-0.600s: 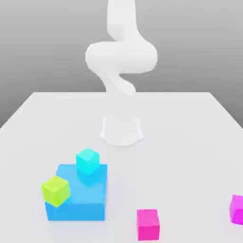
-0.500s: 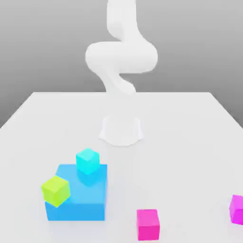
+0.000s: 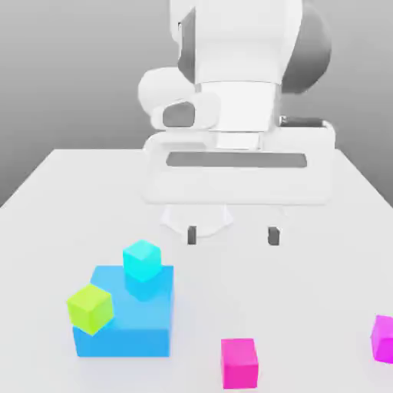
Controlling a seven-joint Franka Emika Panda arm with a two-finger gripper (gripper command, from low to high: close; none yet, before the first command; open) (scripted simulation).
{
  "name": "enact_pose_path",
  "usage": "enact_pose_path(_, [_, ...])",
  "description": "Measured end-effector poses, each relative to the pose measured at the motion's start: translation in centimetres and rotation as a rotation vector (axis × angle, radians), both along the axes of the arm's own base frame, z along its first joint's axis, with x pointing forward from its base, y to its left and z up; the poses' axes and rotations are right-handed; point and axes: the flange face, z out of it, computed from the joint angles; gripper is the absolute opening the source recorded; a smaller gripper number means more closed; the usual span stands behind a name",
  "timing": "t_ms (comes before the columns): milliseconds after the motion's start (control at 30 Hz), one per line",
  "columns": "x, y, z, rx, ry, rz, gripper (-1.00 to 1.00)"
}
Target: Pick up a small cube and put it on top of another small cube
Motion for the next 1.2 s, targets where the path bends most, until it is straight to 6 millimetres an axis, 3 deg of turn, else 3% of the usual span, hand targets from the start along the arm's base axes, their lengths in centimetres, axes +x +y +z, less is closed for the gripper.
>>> enact_pose_path(233, [-2.6, 1.5, -13.0, 0.010, 0.192, 0.013, 0.00])
enact_pose_path(400, [-3.0, 1.6, -19.5, 0.011, 0.212, 0.014, 0.00])
enact_pose_path(433, [-3.0, 1.6, -20.2, 0.011, 0.212, 0.014, -1.00])
enact_pose_path(667, [-3.0, 1.6, -20.1, 0.011, 0.211, 0.014, -1.00])
enact_pose_path(833, [-3.0, 1.3, -14.7, 0.010, 0.212, 0.006, -1.00])
enact_pose_path(900, [-2.7, -2.3, -12.3, 0.008, 0.211, -0.090, -1.00])
enact_pose_path(967, [-3.0, -7.3, -9.8, 0.013, 0.209, -0.223, -1.00])
enact_pose_path(1000, [-3.5, -11.0, -8.6, 0.021, 0.208, -0.317, -1.00])
enact_pose_path(1100, [-5.9, -18.4, -4.9, 0.052, 0.204, -0.528, -1.00])
enact_pose_path(1133, [-6.9, -20.2, -3.7, 0.065, 0.203, -0.587, -1.00])
enact_pose_path(1200, [-7.7, -21.6, -4.1, 0.080, 0.201, -0.636, -1.00])
